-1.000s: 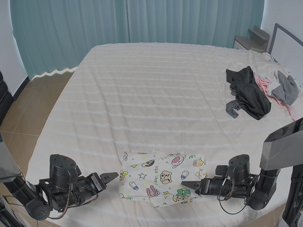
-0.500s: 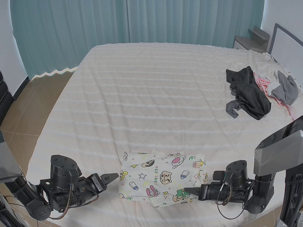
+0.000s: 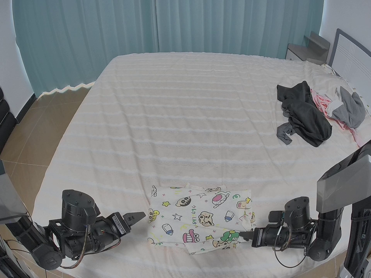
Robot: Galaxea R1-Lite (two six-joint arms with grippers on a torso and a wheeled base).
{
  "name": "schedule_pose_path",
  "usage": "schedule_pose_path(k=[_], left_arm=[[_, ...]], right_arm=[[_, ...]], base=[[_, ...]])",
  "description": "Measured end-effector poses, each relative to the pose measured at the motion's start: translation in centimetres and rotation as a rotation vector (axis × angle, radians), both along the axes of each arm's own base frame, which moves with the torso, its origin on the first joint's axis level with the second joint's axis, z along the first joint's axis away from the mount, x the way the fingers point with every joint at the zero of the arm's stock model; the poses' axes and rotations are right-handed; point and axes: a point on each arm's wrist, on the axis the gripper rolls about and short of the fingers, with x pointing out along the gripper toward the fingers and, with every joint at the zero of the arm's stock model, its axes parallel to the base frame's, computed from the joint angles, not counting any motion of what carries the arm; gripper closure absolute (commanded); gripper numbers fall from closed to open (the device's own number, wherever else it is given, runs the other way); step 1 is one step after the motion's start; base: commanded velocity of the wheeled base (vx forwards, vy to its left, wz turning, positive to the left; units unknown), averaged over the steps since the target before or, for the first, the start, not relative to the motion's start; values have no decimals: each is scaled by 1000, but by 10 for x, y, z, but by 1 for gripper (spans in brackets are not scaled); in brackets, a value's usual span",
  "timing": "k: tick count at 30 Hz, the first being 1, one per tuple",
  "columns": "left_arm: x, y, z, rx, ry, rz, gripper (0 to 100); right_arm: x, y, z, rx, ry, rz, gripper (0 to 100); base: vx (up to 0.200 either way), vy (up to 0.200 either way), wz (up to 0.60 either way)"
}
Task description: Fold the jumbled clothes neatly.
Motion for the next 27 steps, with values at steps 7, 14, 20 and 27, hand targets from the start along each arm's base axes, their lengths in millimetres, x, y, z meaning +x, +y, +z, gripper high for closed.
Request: schedule_pose_path(k=[7,14,20,27], left_arm=[[0,0,0,0,0,0,0],[0,0,0,0,0,0,0],[0,0,0,0,0,0,0],[0,0,0,0,0,1,0]], right_arm=[[-3,-13,1,-4,17,26,100],[-2,-18,0,-15,19,18,100],[-2,-20,-1,-29,9,20,0],[3,-27,9,37,-35,32,0]], base=[[0,0,0],[0,0,0],[0,0,0],[0,0,0]])
